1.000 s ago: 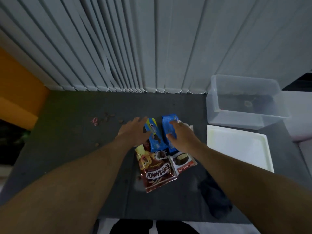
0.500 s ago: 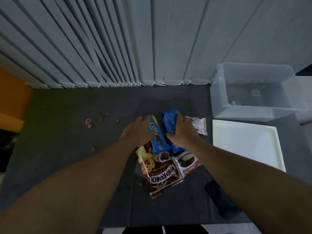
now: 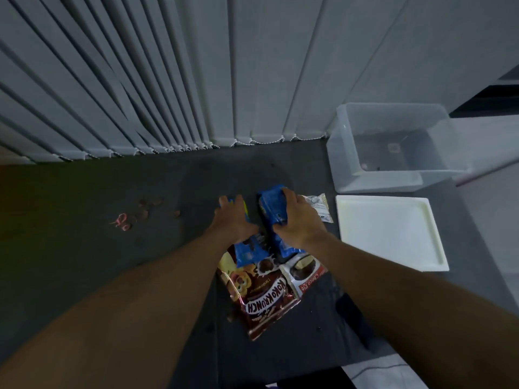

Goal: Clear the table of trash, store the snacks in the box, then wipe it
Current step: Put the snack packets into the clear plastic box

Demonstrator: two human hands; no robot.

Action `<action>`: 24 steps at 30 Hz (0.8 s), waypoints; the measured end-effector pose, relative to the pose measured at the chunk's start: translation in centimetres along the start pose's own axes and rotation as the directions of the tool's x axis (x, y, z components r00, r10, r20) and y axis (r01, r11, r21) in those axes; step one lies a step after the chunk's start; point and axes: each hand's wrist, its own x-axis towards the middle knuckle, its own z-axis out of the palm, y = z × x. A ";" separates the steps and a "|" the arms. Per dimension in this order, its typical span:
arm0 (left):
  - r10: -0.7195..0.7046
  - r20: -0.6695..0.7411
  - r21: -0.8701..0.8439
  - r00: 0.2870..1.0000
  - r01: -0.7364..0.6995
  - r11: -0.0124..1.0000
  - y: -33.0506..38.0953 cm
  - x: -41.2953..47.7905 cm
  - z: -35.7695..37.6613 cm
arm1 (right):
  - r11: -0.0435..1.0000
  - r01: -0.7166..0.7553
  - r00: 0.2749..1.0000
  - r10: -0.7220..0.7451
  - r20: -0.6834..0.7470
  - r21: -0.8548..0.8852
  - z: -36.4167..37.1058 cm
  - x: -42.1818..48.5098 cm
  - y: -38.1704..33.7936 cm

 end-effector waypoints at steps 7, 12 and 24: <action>-0.005 -0.044 0.048 0.999 0.007 0.999 0.8 -0.9 -1.3 | 0.996 0.083 0.994 -0.080 -0.076 0.031 -3.4 -0.7 0.6; -0.006 -0.140 0.026 0.990 0.009 1.000 2.6 -1.3 -2.3 | 0.988 0.138 0.978 -0.125 -0.166 0.071 -6.7 -0.3 1.1; -0.004 -0.247 -0.016 0.969 0.000 1.000 11.4 -3.8 -3.5 | 0.948 0.291 0.879 -0.214 -0.426 0.125 -15.7 1.1 7.0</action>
